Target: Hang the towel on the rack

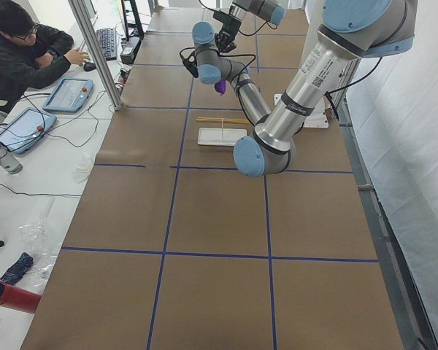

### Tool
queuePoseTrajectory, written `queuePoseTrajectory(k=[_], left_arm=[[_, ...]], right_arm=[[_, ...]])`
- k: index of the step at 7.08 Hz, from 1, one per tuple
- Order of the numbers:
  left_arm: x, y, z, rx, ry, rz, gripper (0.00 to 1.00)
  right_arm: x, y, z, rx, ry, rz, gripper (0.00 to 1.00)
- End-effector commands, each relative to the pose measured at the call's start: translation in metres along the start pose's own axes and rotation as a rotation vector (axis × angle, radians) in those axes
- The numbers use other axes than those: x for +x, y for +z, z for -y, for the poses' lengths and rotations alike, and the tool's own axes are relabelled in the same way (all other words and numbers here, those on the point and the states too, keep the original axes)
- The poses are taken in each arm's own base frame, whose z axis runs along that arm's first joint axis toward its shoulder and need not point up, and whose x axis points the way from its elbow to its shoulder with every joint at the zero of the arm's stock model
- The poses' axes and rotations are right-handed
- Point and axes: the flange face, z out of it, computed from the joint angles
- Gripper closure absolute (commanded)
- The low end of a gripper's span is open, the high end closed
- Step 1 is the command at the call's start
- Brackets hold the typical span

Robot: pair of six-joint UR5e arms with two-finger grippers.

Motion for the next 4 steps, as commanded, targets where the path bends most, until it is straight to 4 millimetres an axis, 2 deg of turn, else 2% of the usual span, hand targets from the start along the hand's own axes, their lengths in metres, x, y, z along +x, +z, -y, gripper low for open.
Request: queuePoseTrajectory(k=[1, 3, 4], left_arm=[[-0.0013, -0.0017, -0.0009, -0.011, 0.029, -0.022, 1.0], [-0.0016, -0.0027, -0.0004, -0.009, 0.044, -0.023, 1.0], [-0.0046, -0.0028, 0.0027, -0.006, 0.041, -0.02, 1.0]], right_arm=[[0.0019, -0.0008, 0.0003, 0.002, 0.001, -0.003, 1.0], [0.0053, 0.0012, -0.0033, -0.007, 0.002, -0.009, 1.0], [0.0079, 0.004, -0.007, -0.02, 0.036, -0.015, 0.28]])
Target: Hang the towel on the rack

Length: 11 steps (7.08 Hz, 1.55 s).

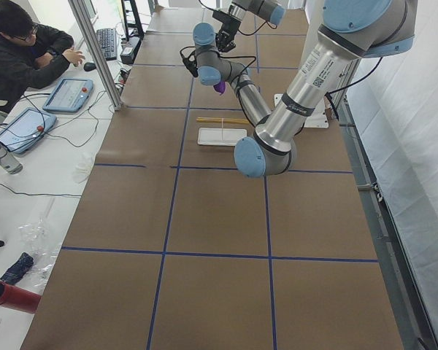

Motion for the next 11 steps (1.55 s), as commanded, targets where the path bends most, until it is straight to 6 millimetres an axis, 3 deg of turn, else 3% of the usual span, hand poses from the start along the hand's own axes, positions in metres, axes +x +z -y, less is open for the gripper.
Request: queuePoseTrajectory(k=[1, 2, 3, 5, 7, 9, 10, 11], left_arm=[[-0.014, -0.005, 0.007, 0.008, 0.005, 0.006, 1.0], [-0.033, -0.013, 0.013, 0.017, 0.044, 0.013, 1.0], [-0.048, -0.022, 0.028, 0.04, 0.057, 0.021, 1.0], [-0.074, -0.029, 0.038, 0.052, 0.113, 0.042, 1.0], [-0.134, -0.037, 0.061, 0.073, 0.182, 0.107, 1.0], [-0.198, -0.045, 0.109, 0.146, 0.297, 0.198, 1.0], [-0.22, -0.047, 0.12, 0.153, 0.356, 0.235, 1.0], [-0.234, -0.047, 0.127, 0.151, 0.393, 0.258, 1.0]], right_arm=[[0.005, 0.003, -0.009, -0.031, 0.148, -0.007, 0.01], [0.011, 0.011, -0.02, -0.106, 0.171, -0.025, 0.0], [0.03, 0.013, -0.025, -0.194, 0.2, -0.05, 0.0], [0.098, 0.016, -0.032, -0.376, 0.32, -0.064, 0.0], [0.163, 0.034, -0.041, -0.466, 0.397, -0.089, 0.0], [0.231, 0.036, -0.065, -0.526, 0.371, -0.113, 0.0], [0.268, 0.029, -0.087, -0.555, 0.326, -0.118, 0.0], [0.289, 0.026, -0.103, -0.577, 0.269, -0.123, 0.0]])
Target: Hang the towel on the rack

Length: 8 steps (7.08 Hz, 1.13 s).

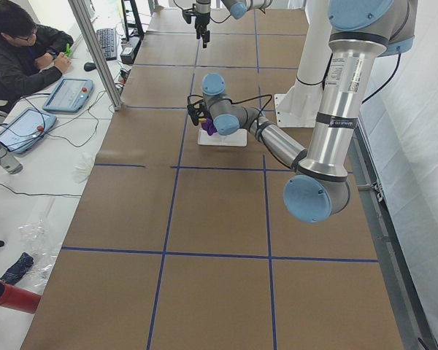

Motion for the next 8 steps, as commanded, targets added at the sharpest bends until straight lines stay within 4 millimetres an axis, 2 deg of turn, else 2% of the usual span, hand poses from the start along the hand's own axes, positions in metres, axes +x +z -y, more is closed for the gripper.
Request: queuePoseTrajectory(k=[1, 2, 3, 4, 5, 6, 7, 8], left_arm=[[-0.028, 0.007, 0.007, 0.018, 0.061, 0.043, 1.0], [-0.027, 0.01, 0.009, 0.037, 0.065, 0.047, 0.48], [-0.025, 0.011, 0.01, 0.04, 0.074, 0.044, 0.0], [-0.03, 0.008, 0.016, 0.05, 0.162, 0.053, 0.0], [-0.049, -0.005, 0.031, 0.073, 0.282, 0.078, 0.0], [-0.087, -0.026, 0.055, 0.101, 0.443, 0.127, 0.0], [-0.132, -0.052, 0.091, 0.125, 0.591, 0.205, 0.0], [-0.166, -0.081, 0.122, 0.114, 0.698, 0.298, 0.0]], right_arm=[[0.045, 0.009, -0.008, -0.031, -0.058, -0.03, 0.0], [0.048, 0.013, -0.008, -0.035, -0.056, -0.031, 0.0], [0.057, 0.017, -0.014, -0.045, -0.044, -0.035, 0.0], [0.08, 0.018, -0.022, -0.055, -0.008, -0.043, 0.0], [0.119, 0.018, -0.038, -0.082, 0.064, -0.017, 0.0], [0.163, 0.016, -0.056, -0.098, 0.113, -0.009, 0.0], [0.209, 0.018, -0.088, -0.123, 0.064, -0.014, 0.0], [0.26, 0.011, -0.117, -0.131, 0.046, -0.001, 0.0]])
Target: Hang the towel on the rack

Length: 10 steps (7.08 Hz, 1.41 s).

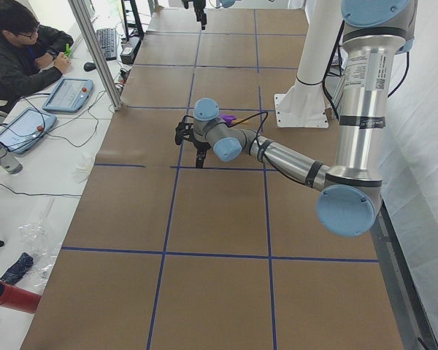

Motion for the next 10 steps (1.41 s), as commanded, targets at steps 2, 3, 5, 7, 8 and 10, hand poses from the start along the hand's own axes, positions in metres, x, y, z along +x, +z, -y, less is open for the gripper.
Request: queuePoseTrajectory(k=[2, 3, 5, 7, 8, 10], left_arm=[[-0.164, -0.08, 0.015, -0.062, 0.279, 0.201, 0.0], [-0.204, -0.097, 0.011, -0.073, 0.231, 0.227, 0.0], [-0.254, -0.111, -0.019, -0.069, 0.141, 0.251, 0.0], [-0.278, -0.108, -0.051, -0.106, 0.073, 0.255, 0.0], [-0.278, -0.107, -0.053, -0.108, 0.064, 0.226, 0.0], [-0.282, -0.095, -0.062, -0.129, 0.02, 0.131, 0.0]], right_arm=[[0.169, 0.01, -0.109, -0.045, 0.006, 0.044, 0.0], [0.203, 0.012, -0.151, -0.054, 0.098, 0.043, 0.0], [0.24, 0.027, -0.203, -0.061, 0.223, 0.102, 0.0], [0.239, 0.028, -0.209, -0.041, 0.276, 0.119, 0.0], [0.239, 0.028, -0.208, -0.02, 0.29, 0.11, 0.0], [0.239, 0.028, -0.209, -0.015, 0.286, 0.108, 0.0]])
